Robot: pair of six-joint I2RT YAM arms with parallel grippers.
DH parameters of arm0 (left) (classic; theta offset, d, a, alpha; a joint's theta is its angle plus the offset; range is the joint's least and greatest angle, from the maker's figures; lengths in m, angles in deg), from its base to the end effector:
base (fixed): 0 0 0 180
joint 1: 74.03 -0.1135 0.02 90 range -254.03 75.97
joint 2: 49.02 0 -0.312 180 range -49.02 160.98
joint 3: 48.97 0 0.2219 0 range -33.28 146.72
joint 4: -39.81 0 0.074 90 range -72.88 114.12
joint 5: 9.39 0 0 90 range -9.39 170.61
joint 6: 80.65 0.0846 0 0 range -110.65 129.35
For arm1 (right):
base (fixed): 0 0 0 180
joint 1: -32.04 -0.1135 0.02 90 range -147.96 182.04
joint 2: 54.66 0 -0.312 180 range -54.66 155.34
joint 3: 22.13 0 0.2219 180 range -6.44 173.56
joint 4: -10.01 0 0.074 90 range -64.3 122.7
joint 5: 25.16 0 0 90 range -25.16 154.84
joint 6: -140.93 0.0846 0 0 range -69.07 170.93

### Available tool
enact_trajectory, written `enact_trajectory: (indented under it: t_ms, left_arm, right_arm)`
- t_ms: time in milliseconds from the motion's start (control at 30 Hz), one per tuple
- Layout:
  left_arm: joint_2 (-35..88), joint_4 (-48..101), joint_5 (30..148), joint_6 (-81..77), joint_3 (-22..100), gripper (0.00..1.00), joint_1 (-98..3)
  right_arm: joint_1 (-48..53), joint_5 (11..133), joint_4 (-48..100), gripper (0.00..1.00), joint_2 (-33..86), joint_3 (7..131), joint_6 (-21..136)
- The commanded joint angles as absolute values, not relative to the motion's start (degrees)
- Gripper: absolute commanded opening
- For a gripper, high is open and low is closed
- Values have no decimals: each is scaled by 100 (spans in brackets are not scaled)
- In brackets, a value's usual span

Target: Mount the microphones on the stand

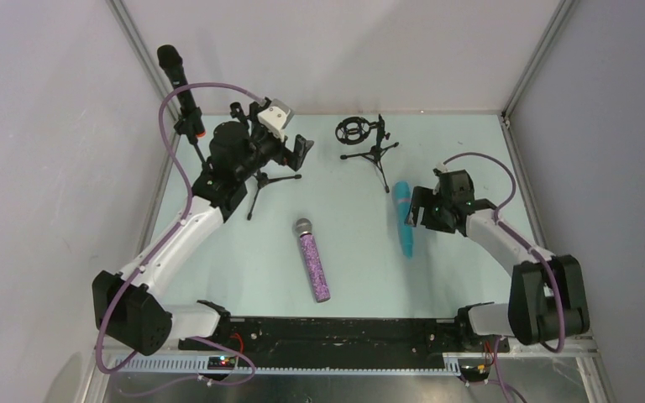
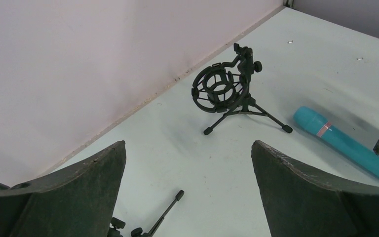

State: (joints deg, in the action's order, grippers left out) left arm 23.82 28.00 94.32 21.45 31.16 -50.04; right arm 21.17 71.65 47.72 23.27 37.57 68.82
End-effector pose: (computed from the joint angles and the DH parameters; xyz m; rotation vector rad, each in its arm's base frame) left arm 0.2694 -0.1418 0.4275 0.6851 1.5114 -0.3551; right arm 0.2476 0.0578 0.2183 0.1107 2.5714 0.3441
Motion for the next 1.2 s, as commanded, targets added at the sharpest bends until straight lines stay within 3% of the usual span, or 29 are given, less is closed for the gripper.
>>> enact_trajectory:
  t_ms: [0,67,167,233,433,900,1167]
  left_arm:
    - [2161,3087,9501,2200,3098,100,-4970]
    - [2167,3097,9496,2199,3089,100,-4976]
    - [2168,3106,9466,2196,3080,100,-4972]
    - [2164,3113,9453,2194,3079,100,-4970]
    - [2161,3132,9462,2150,3079,100,-4978]
    - [2141,3159,9427,2134,3070,100,-4976]
    - [2158,3155,9427,2112,3076,100,-4977]
  right_arm:
    - [2056,7357,4598,85,1709,3970,6777]
    - [2041,7569,4472,85,1531,4000,6809]
    - [2034,7790,4193,98,1398,4151,6860]
    - [2032,7911,4050,99,1436,4313,6910]
    - [1973,8175,3940,99,1923,5043,6985]
    - [1785,7552,3415,99,3271,6594,7507]
    - [1926,8028,2982,99,4048,7312,8113]
